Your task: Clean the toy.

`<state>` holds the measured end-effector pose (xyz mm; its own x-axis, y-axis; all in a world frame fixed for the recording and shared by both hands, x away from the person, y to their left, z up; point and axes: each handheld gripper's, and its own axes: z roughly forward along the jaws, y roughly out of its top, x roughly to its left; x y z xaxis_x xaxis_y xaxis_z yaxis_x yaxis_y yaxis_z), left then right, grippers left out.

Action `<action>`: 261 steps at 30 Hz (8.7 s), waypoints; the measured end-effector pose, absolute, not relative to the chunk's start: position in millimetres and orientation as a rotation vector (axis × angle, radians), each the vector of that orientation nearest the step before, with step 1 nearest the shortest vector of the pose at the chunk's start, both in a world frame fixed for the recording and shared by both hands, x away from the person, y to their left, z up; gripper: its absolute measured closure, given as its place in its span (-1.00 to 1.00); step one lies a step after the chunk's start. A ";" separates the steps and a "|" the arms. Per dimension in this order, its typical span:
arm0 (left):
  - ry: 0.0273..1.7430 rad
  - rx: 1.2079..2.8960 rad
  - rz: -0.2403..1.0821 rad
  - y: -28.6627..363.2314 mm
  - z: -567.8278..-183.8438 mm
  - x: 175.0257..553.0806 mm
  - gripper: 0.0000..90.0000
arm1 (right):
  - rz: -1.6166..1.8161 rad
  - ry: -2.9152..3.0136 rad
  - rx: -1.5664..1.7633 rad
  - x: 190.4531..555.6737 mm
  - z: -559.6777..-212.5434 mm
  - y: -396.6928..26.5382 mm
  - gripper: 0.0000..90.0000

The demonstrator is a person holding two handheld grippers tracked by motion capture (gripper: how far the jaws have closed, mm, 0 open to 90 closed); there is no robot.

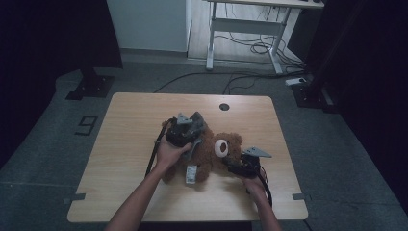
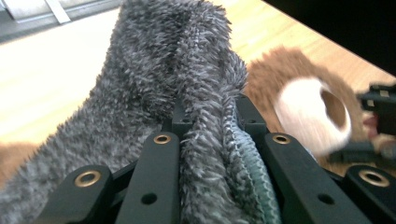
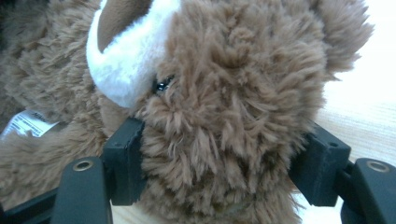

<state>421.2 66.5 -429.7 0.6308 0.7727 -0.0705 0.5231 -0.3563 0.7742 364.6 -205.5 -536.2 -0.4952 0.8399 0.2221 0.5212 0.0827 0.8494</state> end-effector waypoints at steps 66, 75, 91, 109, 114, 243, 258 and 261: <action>0.966 2.035 0.242 64.1 -457.7 363.7 0.67 | 1.480 2.118 1.253 345.6 -522.1 -188.3 -0.70; 1.075 1.953 0.304 130.5 -461.4 353.0 0.67 | 1.483 2.115 1.249 343.3 -521.6 -187.3 -0.72; 1.121 1.855 0.333 166.9 -447.5 343.5 0.66 | 1.500 2.108 1.253 342.6 -522.3 -189.0 -0.73; 0.817 2.048 0.159 15.5 -406.5 371.6 0.65 | 1.500 2.111 1.251 342.7 -522.8 -189.7 -0.73; 0.779 2.182 0.093 -12.0 -436.3 365.5 0.65 | 1.497 2.112 1.255 342.5 -522.8 -189.6 -0.73; 1.083 2.005 0.230 91.7 -441.4 423.3 0.64 | 1.474 1.992 1.169 391.5 -521.7 -200.1 -0.23; 1.023 1.967 0.229 105.8 -472.8 385.0 0.67 | 1.498 2.034 1.194 370.7 -505.7 -209.0 -0.81; 0.999 1.970 0.246 107.3 -476.0 372.5 0.67 | 1.564 2.008 1.206 364.9 -495.0 -216.8 -0.82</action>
